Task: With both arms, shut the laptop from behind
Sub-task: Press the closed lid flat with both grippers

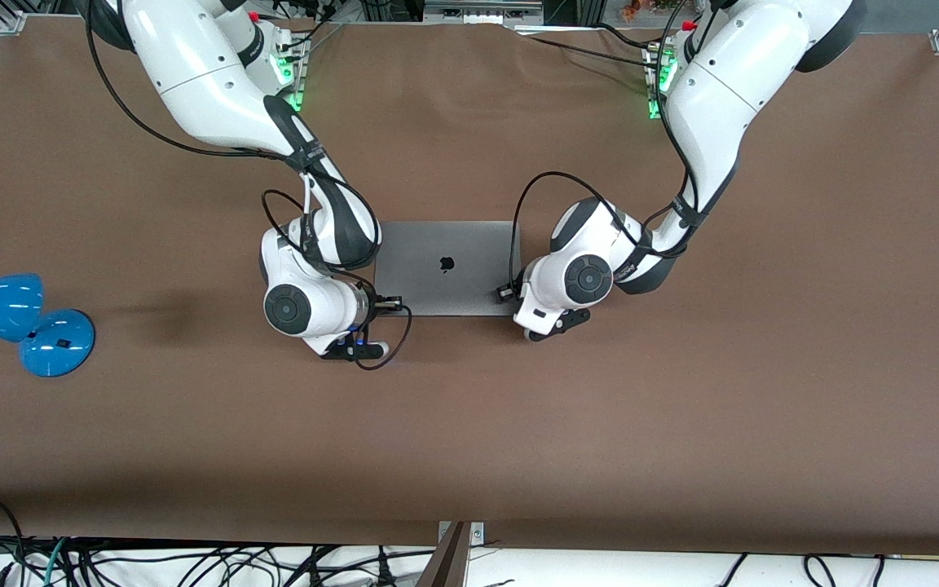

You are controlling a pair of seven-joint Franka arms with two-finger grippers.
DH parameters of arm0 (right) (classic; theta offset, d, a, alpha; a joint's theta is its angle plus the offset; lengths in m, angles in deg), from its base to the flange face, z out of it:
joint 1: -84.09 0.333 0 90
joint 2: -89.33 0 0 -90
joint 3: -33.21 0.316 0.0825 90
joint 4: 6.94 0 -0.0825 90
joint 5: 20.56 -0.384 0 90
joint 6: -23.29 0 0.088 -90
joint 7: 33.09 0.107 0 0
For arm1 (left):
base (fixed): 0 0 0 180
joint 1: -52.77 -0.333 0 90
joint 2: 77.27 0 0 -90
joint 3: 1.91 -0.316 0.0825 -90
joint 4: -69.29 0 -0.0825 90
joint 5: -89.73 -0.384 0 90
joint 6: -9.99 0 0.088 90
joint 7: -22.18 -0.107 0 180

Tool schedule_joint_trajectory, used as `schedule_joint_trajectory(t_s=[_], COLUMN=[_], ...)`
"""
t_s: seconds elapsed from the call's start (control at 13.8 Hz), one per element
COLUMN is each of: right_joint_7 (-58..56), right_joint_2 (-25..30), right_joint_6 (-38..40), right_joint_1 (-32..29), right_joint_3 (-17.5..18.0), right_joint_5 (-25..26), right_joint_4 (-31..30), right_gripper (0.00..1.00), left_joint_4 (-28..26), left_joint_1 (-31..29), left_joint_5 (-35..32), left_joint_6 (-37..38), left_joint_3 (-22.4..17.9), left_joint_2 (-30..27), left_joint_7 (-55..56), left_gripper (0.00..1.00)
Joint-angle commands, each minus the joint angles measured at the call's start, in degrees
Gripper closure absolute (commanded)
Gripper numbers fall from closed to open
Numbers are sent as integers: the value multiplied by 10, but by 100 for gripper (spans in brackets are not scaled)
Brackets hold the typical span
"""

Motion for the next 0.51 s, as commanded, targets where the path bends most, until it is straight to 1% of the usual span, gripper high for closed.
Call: schedule_joint_trajectory(t_s=[0.0,0.22,0.29,0.36,0.43], right_joint_7=[-4,-1,1,1,1], right_joint_2=[-13,2,10,26,43], right_joint_6=[0,31,47,64,83], right_joint_1=[-2,-4,-4,-8,-15], right_joint_3=[3,3,3,3,3], right_joint_5=[5,6,6,6,6], right_joint_4=[21,26,28,28,28], right_gripper=[94,92,84,71,52], left_joint_4=[17,17,17,17,12], left_joint_1=[10,10,9,3,-5], left_joint_5=[-21,-22,-22,-24,-24], left_joint_6=[1,1,1,3,12], left_joint_3=[-7,-7,-7,-7,-7], left_joint_2=[11,9,5,-3,-17], left_joint_7=[11,11,11,5,4], left_gripper=[100,100,100,63,4])
